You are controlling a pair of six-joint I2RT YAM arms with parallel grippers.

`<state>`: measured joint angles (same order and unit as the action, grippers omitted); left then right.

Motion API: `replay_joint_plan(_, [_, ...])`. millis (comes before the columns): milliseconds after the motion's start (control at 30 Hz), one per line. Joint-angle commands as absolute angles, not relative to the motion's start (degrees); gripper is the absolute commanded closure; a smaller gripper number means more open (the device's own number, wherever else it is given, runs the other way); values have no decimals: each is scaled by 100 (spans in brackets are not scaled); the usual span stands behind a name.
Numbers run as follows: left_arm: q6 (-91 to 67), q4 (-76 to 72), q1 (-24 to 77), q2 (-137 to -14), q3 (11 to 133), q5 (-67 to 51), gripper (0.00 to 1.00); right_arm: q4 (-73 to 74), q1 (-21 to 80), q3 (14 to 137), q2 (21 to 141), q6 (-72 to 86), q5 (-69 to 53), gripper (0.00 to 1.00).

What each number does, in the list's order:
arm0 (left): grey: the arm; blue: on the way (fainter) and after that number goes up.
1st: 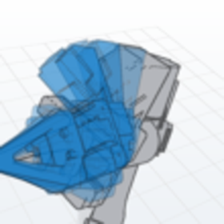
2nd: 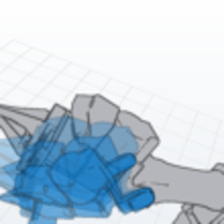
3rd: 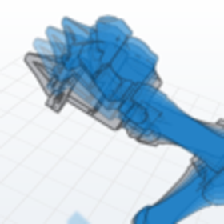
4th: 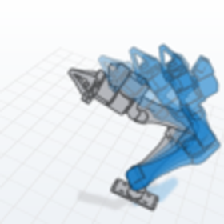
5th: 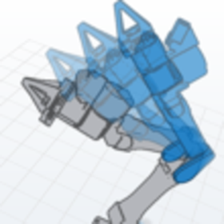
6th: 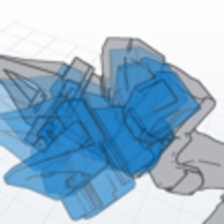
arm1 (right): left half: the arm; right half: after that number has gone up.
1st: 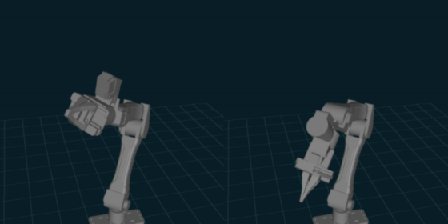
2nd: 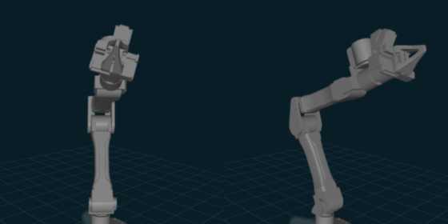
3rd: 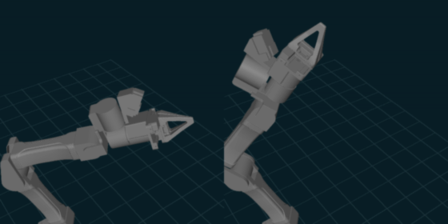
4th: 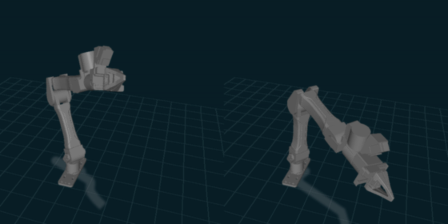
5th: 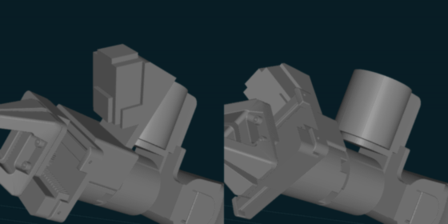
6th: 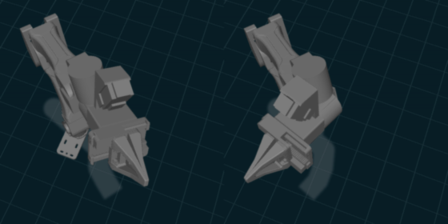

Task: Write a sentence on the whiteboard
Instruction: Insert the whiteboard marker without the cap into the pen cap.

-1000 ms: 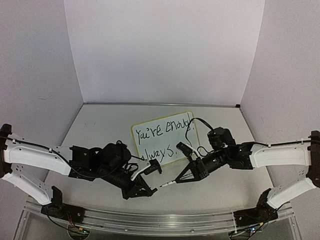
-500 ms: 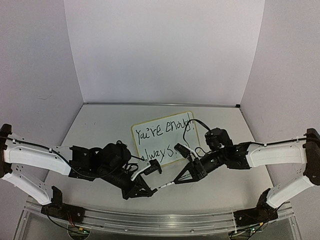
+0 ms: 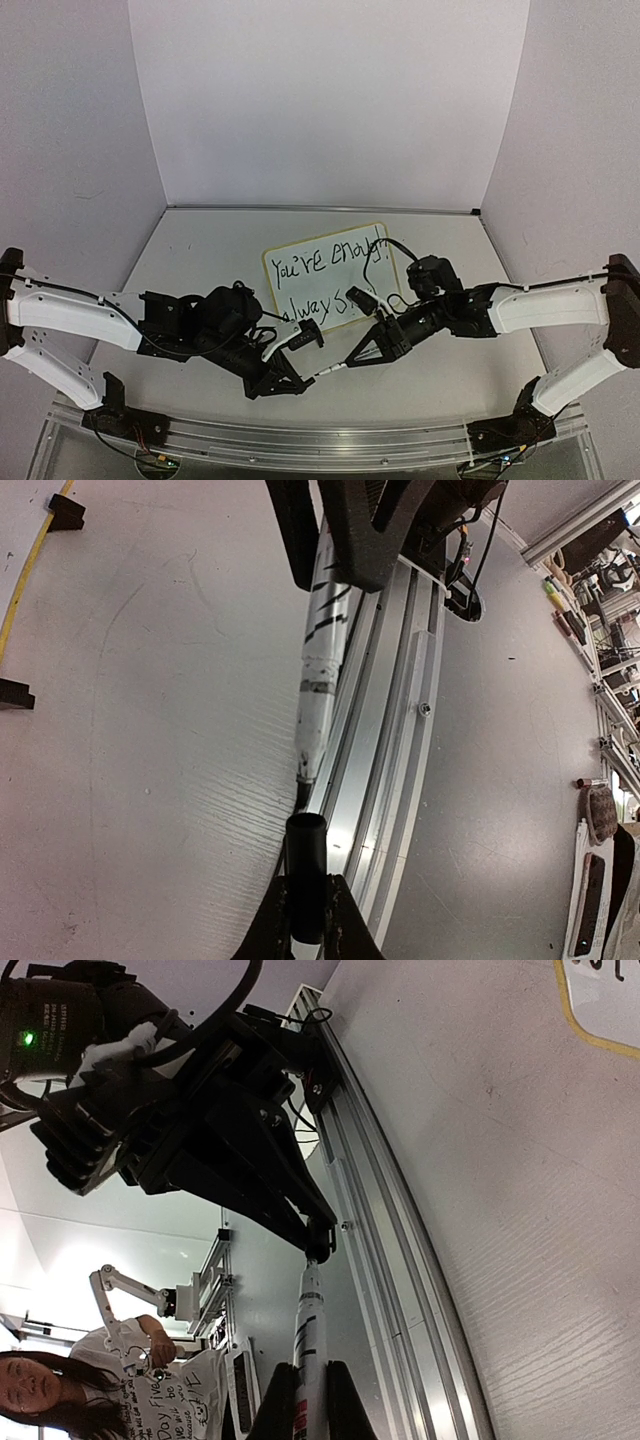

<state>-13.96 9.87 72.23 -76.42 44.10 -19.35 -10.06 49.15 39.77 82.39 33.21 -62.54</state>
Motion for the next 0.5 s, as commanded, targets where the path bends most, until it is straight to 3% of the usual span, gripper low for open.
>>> replay_joint_plan(0, [-1433, 721, 7216, -7578, 4469, -1986, 100, -1200, 4942, 4175, 8318, 3334, -6403, 100])
replay_joint_plan(467, [-1451, 711, 7217, -7541, 4452, -1977, 100, -1213, 5013, 4185, 8410, 3338, -6413, 100])
